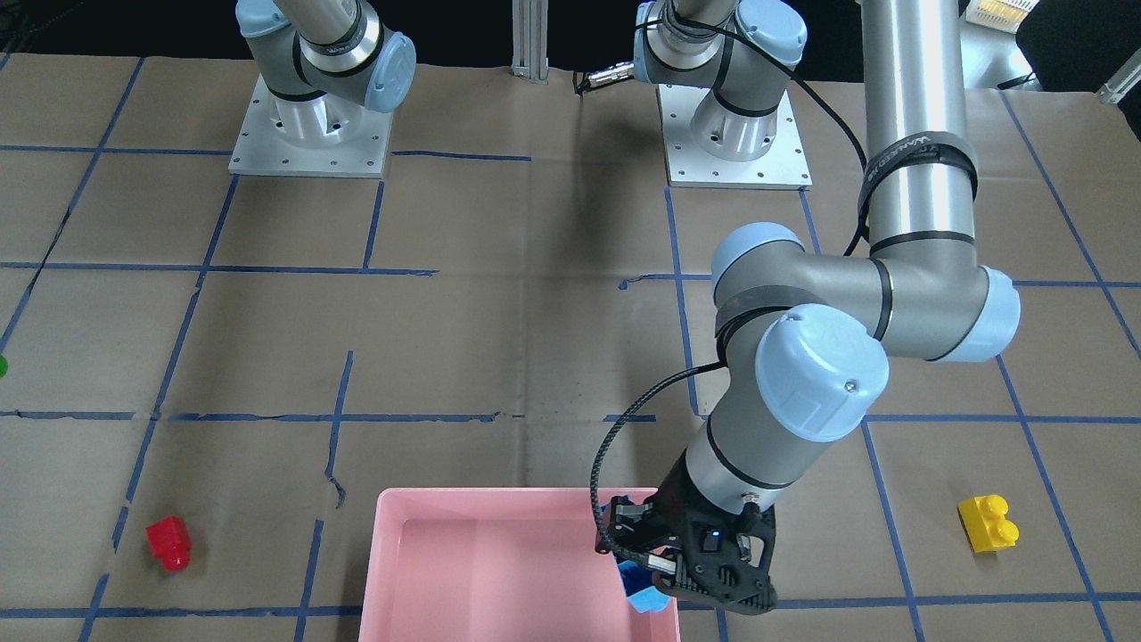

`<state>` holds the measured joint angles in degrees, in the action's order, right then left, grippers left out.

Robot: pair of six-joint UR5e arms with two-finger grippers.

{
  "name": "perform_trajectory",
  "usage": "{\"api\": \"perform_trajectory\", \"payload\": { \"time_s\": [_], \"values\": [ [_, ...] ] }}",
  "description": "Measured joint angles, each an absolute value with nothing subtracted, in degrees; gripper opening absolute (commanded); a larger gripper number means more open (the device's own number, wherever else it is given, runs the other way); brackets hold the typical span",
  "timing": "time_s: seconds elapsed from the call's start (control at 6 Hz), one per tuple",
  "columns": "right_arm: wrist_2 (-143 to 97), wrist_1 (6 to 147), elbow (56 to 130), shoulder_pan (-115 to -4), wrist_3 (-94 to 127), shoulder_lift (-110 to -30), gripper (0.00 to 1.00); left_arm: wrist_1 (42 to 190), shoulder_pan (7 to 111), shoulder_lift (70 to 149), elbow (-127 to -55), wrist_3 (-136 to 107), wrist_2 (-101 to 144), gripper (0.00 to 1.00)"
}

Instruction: Put all blocks into box

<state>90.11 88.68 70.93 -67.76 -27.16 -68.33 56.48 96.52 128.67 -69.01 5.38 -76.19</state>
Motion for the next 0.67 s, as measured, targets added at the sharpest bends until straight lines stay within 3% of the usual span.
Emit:
{"api": "perform_trajectory", "payload": {
  "time_s": [0.67],
  "values": [
    [88.8, 87.4, 67.8, -75.3, -16.0, -68.4, 0.25, 57.5, 94.9, 127.3, -68.8, 5.7, -79.5, 1.00]
  ]
}}
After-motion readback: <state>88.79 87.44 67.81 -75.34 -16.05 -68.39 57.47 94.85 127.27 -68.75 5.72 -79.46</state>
